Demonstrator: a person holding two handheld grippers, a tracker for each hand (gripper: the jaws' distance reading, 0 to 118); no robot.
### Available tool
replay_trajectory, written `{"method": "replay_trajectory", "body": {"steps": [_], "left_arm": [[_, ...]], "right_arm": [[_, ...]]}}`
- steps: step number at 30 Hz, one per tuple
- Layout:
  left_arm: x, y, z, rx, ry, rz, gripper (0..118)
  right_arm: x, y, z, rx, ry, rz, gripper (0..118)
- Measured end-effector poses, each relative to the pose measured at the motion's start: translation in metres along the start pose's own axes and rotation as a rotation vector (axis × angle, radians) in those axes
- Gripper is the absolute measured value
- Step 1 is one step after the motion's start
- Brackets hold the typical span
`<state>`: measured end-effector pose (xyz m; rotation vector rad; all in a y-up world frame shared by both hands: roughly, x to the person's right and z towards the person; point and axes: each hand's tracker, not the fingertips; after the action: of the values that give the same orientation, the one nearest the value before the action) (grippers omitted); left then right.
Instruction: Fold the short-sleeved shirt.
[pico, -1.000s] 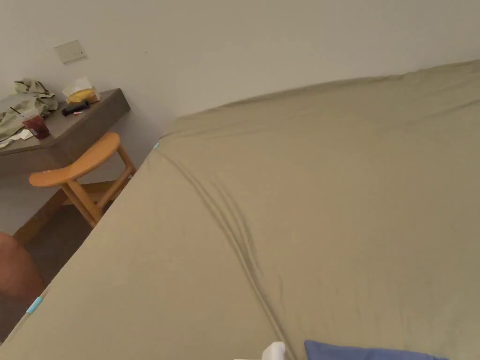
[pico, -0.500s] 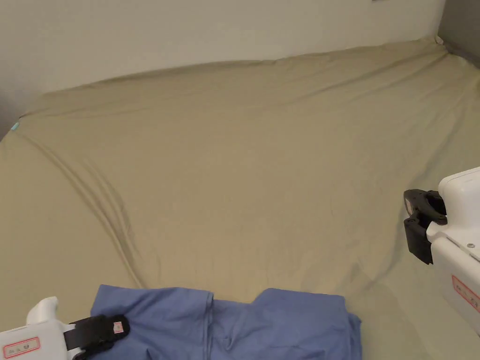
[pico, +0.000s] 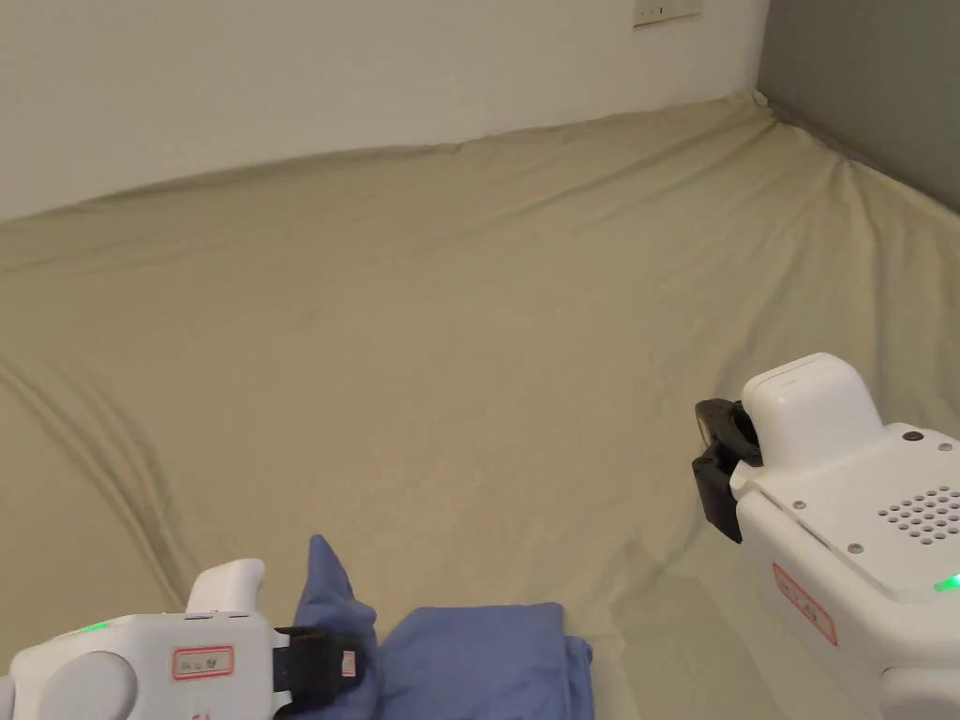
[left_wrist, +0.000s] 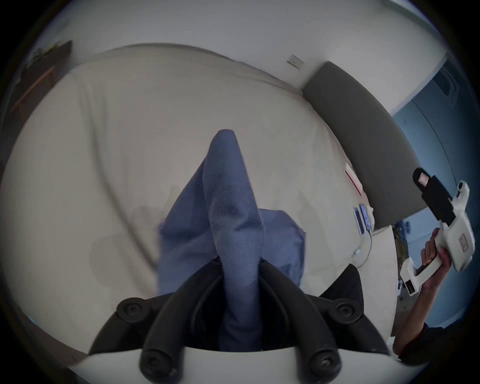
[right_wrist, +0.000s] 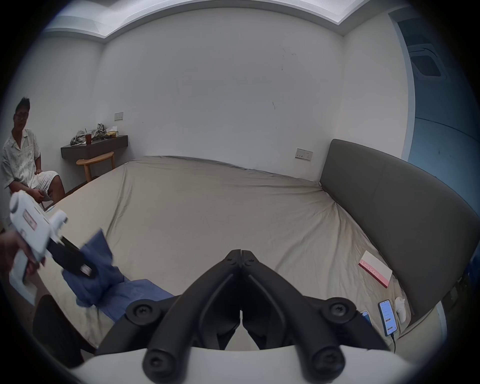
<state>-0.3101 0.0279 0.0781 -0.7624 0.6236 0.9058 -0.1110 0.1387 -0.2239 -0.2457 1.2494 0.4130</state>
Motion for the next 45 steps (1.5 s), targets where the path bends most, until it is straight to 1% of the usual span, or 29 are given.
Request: {"method": "replay_trajectory", "body": {"steps": [2, 4, 8, 12, 13, 14, 15, 16, 17, 18, 19, 22, 23, 25, 26, 27, 28, 29, 30, 31, 34, 38, 40, 42, 44, 45], "left_arm": [[0.011, 0.000, -0.033, -0.036, -0.012, -0.012, 9], [0.022, -0.002, -0.060, -0.058, -0.016, 0.007, 9], [0.046, -0.015, -0.104, -0.121, 0.015, 0.002, 9], [0.056, -0.029, -0.128, -0.132, 0.065, -0.010, 9], [0.058, -0.032, -0.129, -0.126, 0.067, -0.007, 12], [0.058, -0.033, -0.130, -0.110, 0.043, 0.001, 19], [0.058, -0.034, -0.129, -0.101, -0.007, 0.009, 31], [0.059, -0.035, -0.127, -0.106, -0.084, 0.015, 55], [0.058, -0.035, -0.125, -0.114, -0.158, 0.024, 77], [0.062, -0.036, -0.120, -0.121, -0.209, 0.034, 95], [0.062, -0.035, -0.115, -0.119, -0.230, 0.042, 106], [0.058, -0.032, -0.089, -0.010, -0.267, 0.061, 107], [0.053, -0.031, -0.079, 0.033, -0.268, 0.069, 106], [0.043, -0.030, -0.062, 0.112, -0.209, 0.063, 104], [0.037, -0.031, -0.053, 0.154, -0.155, 0.038, 97], [0.035, -0.032, -0.049, 0.183, -0.111, 0.010, 81], [0.034, -0.034, -0.046, 0.216, -0.062, -0.022, 45], [0.034, -0.035, -0.045, 0.237, -0.003, -0.061, 15], [0.036, -0.038, -0.047, 0.249, 0.047, -0.094, 4], [0.037, -0.041, -0.050, 0.258, 0.095, -0.125, 3], [0.049, -0.049, -0.073, 0.245, 0.150, -0.228, 0], [0.089, -0.068, -0.119, 0.185, 0.237, -0.453, 0], [0.105, -0.080, -0.144, 0.138, 0.309, -0.561, 0], [0.105, -0.092, -0.170, 0.133, 0.369, -0.626, 0], [0.115, -0.100, -0.172, 0.162, 0.403, -0.645, 0], [0.121, -0.103, -0.170, 0.165, 0.398, -0.644, 0]], "right_arm": [[0.005, -0.002, 0.001, -0.003, -0.007, -0.009, 0], [0.011, -0.004, 0.002, -0.005, -0.017, -0.015, 0], [0.021, -0.009, 0.002, -0.011, -0.032, -0.027, 0], [0.028, -0.013, 0.001, -0.020, -0.044, -0.036, 0], [0.030, -0.014, 0.001, -0.021, -0.047, -0.038, 0], [0.031, -0.015, 0.001, -0.022, -0.050, -0.040, 0], [0.032, -0.015, 0.000, -0.023, -0.051, -0.042, 0], [0.033, -0.015, 0.000, -0.023, -0.052, -0.044, 0], [0.033, -0.015, -0.001, -0.024, -0.053, -0.047, 0], [0.033, -0.015, -0.001, -0.025, -0.054, -0.048, 0], [0.033, -0.015, -0.001, -0.024, -0.054, -0.050, 0], [0.032, -0.014, 0.000, -0.020, -0.050, -0.050, 0], [0.031, -0.013, 0.000, -0.018, -0.049, -0.047, 0], [0.030, -0.013, 0.000, -0.017, -0.048, -0.043, 0], [0.029, -0.012, 0.001, -0.017, -0.047, -0.043, 0], [0.029, -0.012, 0.001, -0.016, -0.046, -0.043, 0], [0.028, -0.012, 0.001, -0.015, -0.046, -0.042, 0], [0.027, -0.011, 0.001, -0.014, -0.046, -0.041, 0], [0.026, -0.011, 0.002, -0.013, -0.045, -0.041, 0], [0.025, -0.011, 0.002, -0.013, -0.044, -0.042, 0], [0.022, -0.011, 0.004, -0.012, -0.042, -0.041, 0], [0.021, -0.013, 0.006, -0.021, -0.043, -0.040, 0], [0.023, -0.014, 0.009, -0.024, -0.046, -0.038, 0], [0.025, -0.015, 0.012, -0.025, -0.052, -0.040, 0], [0.028, -0.016, 0.014, -0.026, -0.058, -0.038, 0], [0.030, -0.016, 0.015, -0.026, -0.062, -0.036, 0]]}}
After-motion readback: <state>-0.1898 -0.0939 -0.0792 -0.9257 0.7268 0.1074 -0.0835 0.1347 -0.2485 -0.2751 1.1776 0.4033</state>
